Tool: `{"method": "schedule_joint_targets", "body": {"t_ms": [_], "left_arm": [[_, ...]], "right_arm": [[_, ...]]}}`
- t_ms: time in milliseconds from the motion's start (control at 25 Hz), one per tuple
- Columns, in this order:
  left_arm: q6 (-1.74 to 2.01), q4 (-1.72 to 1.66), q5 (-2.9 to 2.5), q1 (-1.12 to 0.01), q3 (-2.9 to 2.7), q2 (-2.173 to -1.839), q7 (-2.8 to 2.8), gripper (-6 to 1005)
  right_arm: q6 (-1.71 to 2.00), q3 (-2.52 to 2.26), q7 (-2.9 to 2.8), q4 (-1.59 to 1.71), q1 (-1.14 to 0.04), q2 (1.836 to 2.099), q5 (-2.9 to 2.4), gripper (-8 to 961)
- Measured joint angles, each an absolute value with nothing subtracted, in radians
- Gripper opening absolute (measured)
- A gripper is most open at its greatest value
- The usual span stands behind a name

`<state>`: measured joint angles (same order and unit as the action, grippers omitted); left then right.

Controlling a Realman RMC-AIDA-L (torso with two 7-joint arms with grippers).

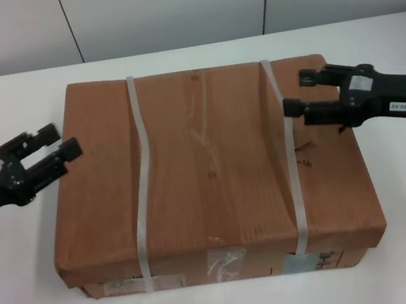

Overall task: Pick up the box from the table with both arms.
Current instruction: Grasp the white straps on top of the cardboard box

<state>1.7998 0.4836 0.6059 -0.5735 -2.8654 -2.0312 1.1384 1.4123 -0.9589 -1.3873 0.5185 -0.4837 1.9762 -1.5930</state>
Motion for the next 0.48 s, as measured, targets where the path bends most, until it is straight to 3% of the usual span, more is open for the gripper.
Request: {"method": "schedule_joint_targets", "body": {"t_ms": [480], "left_arm": [[1.526, 0.353, 0.583, -0.567, -2.866, -2.033, 1.224, 590]], "right_arm": [[1.153, -0.979, -1.599, 0.438, -0.500, 1.976, -1.618, 823]]}}
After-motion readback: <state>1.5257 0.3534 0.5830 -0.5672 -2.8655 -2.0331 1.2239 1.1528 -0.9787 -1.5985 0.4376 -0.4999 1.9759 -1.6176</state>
